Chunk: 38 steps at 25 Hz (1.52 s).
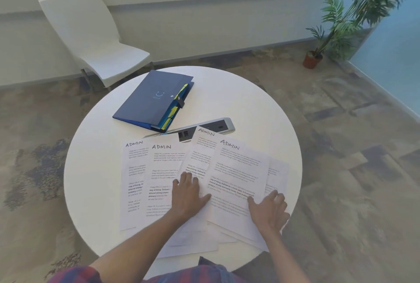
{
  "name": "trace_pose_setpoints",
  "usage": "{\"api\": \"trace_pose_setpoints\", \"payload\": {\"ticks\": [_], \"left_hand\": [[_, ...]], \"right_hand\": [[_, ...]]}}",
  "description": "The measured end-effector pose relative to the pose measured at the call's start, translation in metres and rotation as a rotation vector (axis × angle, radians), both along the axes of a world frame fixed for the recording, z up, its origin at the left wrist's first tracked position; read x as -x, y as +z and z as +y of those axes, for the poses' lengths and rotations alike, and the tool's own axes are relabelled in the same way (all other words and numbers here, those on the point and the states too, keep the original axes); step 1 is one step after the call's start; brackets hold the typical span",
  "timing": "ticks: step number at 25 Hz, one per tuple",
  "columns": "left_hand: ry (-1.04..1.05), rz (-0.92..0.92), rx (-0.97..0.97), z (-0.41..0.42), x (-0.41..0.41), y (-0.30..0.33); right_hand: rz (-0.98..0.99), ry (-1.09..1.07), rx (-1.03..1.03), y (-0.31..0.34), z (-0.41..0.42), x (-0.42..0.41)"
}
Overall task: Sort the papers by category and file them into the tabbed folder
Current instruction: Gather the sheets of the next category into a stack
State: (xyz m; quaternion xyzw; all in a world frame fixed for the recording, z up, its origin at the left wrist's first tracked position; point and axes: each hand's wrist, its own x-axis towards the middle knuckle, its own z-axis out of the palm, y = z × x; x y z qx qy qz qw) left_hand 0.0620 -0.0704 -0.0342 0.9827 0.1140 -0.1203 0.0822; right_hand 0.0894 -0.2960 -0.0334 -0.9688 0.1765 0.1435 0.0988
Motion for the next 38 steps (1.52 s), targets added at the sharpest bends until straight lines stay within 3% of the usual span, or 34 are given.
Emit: {"api": "trace_pose_setpoints", "payload": {"ticks": [5, 9, 13, 18, 21, 26, 33, 38], "left_hand": [[0.090, 0.077, 0.067, -0.038, -0.001, -0.006], [0.227, 0.037, 0.368, -0.038, -0.004, -0.009], [0.324, 0.019, 0.755, -0.033, -0.005, -0.001], [0.397, -0.076, 0.963, -0.023, -0.001, 0.009], [0.469, -0.141, 1.042, -0.017, 0.000, 0.017], [0.520, -0.170, 0.957, 0.005, -0.006, 0.013], [0.449, 0.038, 0.211, 0.038, -0.023, -0.002], [0.396, 0.038, 0.114, 0.030, -0.033, -0.005]], "right_hand": [[-0.010, 0.080, 0.036, -0.004, -0.003, 0.004], [-0.026, 0.081, -0.034, -0.001, -0.008, 0.001], [-0.075, -0.021, -0.376, -0.001, -0.014, -0.004], [-0.071, -0.304, -0.914, 0.010, -0.013, -0.011], [-0.029, -0.298, -1.026, 0.007, -0.014, -0.011], [-0.048, -0.227, -1.068, 0.014, -0.004, -0.017], [-0.105, -0.184, -1.012, 0.018, 0.009, -0.024], [-0.092, -0.200, -0.987, 0.020, 0.003, -0.021]]}}
